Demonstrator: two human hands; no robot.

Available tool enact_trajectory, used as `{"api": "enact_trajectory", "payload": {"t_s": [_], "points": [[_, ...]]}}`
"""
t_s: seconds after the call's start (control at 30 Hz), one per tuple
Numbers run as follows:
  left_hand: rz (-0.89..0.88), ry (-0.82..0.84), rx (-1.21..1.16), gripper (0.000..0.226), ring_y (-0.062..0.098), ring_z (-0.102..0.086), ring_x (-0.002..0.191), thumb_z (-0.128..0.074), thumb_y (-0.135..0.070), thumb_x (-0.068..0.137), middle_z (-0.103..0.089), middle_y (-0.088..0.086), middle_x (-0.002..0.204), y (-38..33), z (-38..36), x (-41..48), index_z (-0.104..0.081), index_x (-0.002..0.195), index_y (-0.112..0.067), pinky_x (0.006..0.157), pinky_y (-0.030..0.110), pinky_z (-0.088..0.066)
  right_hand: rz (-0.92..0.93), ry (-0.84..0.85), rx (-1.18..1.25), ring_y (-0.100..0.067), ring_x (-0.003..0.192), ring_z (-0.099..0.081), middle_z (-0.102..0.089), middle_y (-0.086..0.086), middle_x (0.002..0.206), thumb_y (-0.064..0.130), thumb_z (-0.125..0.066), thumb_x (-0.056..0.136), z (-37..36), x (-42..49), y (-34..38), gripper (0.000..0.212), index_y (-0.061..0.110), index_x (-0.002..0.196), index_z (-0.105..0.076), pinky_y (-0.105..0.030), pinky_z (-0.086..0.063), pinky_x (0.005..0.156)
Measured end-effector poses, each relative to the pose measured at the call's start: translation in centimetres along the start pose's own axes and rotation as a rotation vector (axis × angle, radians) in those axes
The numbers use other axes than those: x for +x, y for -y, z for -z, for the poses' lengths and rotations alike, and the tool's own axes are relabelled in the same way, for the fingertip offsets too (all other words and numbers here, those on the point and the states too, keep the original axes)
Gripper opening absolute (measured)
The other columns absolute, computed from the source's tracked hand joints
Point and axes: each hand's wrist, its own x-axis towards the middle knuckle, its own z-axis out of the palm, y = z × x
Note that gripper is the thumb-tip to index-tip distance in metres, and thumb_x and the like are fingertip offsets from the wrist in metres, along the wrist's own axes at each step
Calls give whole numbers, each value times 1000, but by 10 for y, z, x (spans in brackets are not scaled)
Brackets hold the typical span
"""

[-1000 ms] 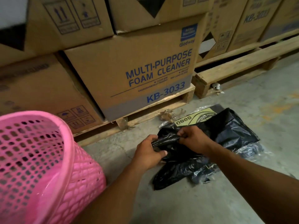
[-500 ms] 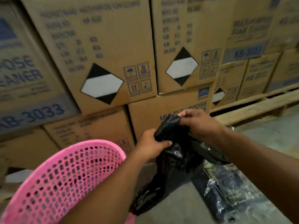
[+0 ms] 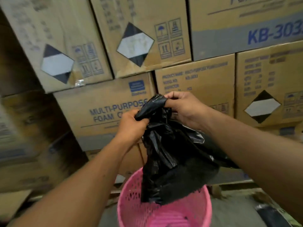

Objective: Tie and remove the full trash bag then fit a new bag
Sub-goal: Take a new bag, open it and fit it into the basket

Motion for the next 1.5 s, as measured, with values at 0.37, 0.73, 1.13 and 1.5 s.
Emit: {"api": "enact_trajectory", "payload": {"t_s": [0.37,0.73,1.13,1.5], "points": [[237,-17,64,15,26,-75,82,-69,-3,86,-78,12,91,80,73,-46,-73,96,-14,81,46,-61,-294,100,-92,-24,68,-55,-61,-15,80,4,-68,86,-70,-14,-94,15,15,79,-61,-36,-48,67],[401,223,-27,16,27,-76,88,-73,-12,79,-79,8,91,161,-14,-89,-76,94,-16,85,45,-61,-591,27,-410,-30,92,-71,-77,-16,98,35,-77,76,-1,-70,-187,36,8,98,-72,-40,-53,87],[523,369,139,21,29,-72,93,-65,-14,88,-76,10,98,207,-7,-98,-74,107,-16,89,41,-59,-992,120,-254,-41,105,-68,-71,-20,115,44,-54,95,-47,-76,-249,39,13,117,-62,-66,-52,90],[563,216,-62,18,29,-75,88,-77,-27,83,-79,7,89,207,-47,-82,-77,95,-15,89,46,-59,-619,-97,-463,-21,61,-57,-59,-9,76,27,-67,90,17,-60,-222,18,17,82,-54,-30,-46,52]]}}
